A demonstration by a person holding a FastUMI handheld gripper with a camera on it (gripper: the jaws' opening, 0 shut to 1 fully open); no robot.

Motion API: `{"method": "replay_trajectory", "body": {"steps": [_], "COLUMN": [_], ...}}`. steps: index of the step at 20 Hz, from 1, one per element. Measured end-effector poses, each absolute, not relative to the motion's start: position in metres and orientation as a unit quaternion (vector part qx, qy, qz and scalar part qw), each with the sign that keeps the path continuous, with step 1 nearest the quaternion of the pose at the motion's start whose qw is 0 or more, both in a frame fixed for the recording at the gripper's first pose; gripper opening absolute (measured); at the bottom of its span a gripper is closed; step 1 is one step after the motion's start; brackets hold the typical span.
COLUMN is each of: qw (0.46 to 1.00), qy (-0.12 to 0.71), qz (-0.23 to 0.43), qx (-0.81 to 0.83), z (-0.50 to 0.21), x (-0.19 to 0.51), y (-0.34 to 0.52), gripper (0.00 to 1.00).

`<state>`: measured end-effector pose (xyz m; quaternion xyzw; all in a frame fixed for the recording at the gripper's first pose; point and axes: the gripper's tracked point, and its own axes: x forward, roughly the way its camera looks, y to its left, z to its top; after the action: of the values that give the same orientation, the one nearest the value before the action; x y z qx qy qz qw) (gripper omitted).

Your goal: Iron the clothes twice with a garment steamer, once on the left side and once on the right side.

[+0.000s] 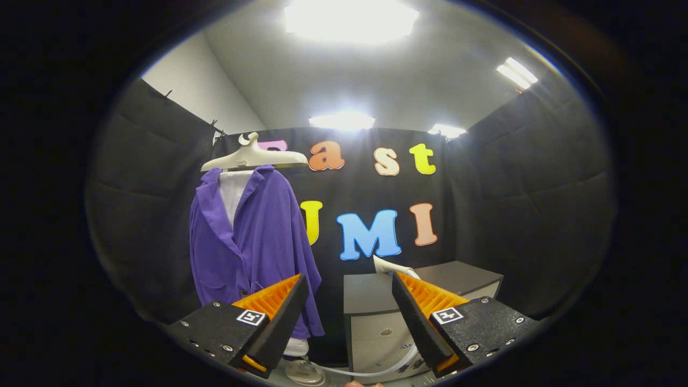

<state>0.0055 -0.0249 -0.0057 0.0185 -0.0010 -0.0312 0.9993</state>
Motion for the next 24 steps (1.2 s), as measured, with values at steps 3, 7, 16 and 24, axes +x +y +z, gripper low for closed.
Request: {"method": "replay_trajectory", "body": {"steps": [3,7,16,24], "qw": [0.999,0.999,0.998,0.998], "qy": [0.001,0.004,0.013,0.032], "qz": [-0.033,-0.036,-0.051,-0.048], "qx": [0.022,0.026,0.016,0.039], "z": [-0.007,-0.006,-0.003,-0.007], "x": [0.005,0.008,0.049,0.17], "y": [-0.026,-0.029,-0.054,-0.124], "gripper": [0.96,0.96,0.96,0.96]}}
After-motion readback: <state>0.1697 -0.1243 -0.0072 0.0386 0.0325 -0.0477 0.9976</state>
